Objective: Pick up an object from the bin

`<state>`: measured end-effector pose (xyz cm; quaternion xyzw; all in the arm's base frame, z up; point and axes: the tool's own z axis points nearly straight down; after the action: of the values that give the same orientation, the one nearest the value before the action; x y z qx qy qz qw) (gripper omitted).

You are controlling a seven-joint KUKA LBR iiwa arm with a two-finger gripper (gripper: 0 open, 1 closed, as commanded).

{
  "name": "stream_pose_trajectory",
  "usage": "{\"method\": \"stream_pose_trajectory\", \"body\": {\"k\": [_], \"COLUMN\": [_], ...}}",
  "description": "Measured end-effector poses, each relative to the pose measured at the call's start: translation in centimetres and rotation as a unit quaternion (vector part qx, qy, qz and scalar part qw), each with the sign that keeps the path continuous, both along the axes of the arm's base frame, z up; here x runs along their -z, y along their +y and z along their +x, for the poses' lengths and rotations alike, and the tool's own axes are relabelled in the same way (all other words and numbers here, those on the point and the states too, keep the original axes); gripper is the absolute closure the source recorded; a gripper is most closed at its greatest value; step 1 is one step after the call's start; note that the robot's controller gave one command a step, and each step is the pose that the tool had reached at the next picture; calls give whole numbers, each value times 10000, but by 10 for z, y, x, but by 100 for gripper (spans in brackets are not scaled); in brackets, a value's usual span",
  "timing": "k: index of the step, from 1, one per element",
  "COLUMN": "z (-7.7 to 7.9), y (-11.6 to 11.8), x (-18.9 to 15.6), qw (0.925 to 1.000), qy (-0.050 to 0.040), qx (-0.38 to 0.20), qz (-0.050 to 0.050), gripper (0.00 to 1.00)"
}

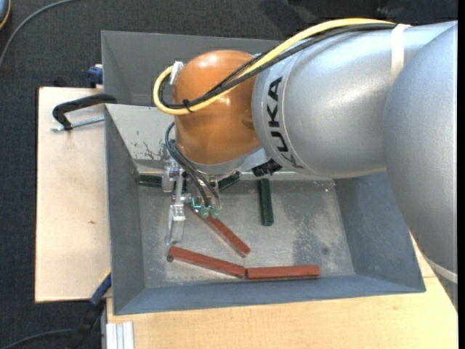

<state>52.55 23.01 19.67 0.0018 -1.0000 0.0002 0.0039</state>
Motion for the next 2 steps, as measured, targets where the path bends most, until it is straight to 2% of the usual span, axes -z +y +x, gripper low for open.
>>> {"method": "stream_pose_trajectory", "body": {"k": [1, 2], "z": [-32, -31], "y": [-65, -63], "x": [130, 126], "qw": [9962, 9962], "qy": [-3, -34], "qx": [-869, -876], "qz": [-7, 12], "gripper": [0, 100]}}
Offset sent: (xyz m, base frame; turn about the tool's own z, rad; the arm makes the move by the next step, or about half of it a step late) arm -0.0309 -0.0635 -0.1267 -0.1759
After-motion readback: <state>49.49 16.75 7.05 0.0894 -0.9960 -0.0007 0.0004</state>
